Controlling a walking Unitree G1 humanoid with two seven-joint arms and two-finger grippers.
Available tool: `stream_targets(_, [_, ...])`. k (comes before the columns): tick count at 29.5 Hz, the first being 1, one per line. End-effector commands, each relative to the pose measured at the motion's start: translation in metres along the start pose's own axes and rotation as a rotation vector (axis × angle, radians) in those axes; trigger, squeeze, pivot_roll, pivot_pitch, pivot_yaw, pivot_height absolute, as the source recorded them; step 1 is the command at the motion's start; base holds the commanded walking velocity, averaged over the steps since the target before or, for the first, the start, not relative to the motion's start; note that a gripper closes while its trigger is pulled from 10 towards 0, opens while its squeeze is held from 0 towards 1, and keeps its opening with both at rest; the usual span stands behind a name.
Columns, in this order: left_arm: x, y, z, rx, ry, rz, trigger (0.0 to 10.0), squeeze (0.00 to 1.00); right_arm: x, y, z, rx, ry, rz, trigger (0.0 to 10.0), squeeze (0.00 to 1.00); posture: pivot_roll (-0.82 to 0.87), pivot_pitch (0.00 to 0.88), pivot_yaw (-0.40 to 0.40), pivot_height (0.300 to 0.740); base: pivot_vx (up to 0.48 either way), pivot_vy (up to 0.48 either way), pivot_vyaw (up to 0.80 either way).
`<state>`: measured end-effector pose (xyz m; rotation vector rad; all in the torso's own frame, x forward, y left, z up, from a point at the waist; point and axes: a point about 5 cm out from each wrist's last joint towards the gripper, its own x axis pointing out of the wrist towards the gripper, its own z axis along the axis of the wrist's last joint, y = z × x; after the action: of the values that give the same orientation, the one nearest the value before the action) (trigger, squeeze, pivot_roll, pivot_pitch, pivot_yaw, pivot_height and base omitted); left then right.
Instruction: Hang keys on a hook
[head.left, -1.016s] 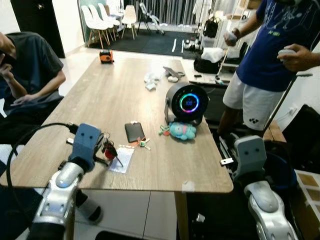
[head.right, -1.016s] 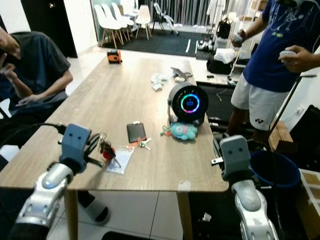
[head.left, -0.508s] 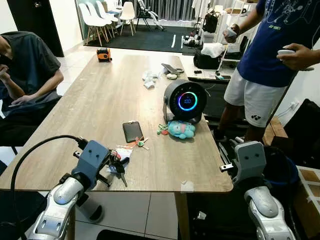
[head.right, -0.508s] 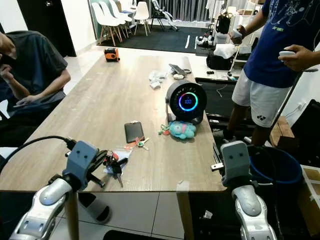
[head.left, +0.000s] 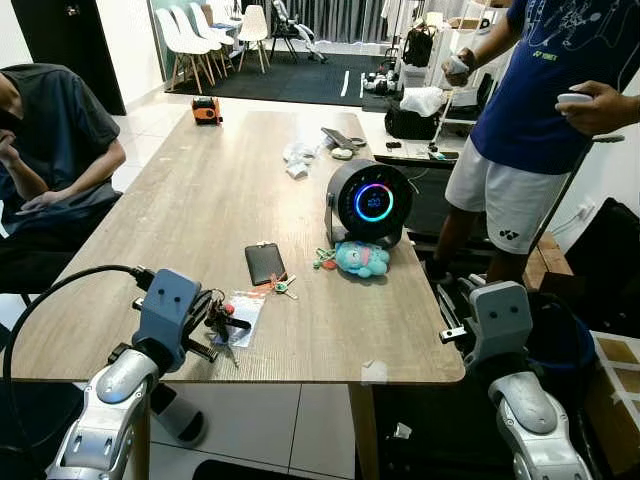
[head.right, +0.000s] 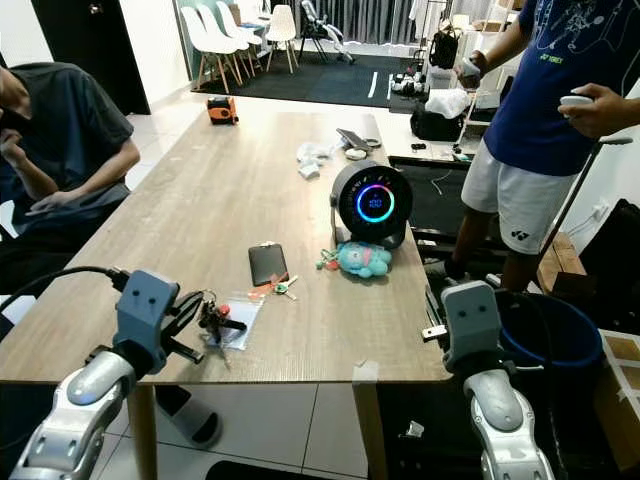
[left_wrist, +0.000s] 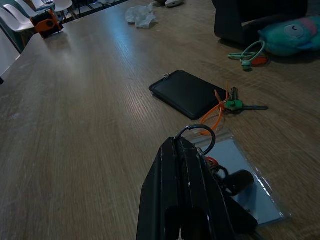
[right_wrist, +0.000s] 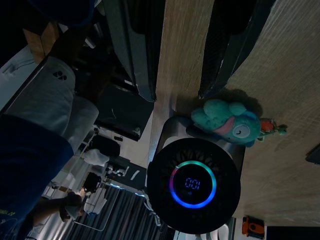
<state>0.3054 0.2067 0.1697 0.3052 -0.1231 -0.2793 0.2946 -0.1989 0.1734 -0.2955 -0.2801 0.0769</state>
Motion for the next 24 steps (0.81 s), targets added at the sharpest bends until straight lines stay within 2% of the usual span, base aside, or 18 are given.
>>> stream_targets(1, [-0.0039,-0.0026,-0.0018,0.006,0.004,0.008,10.0,0.0,0.0002,0.0001,-0.0027,-0.007,0.008,0.011,10.0,0.0,-0.02,0.134,-0.006,0.74,0.0,0.0,0.0])
stream_targets(24, [-0.0047,-0.0044,-0.0034,-0.011,0.017,0.041,10.0,0.0,-0.0003,0.0034,-0.0035,-0.026,0.011,0.024,10.0,0.0,-0.01,0.141,-0.007,0.74,0.0,0.0,0.0])
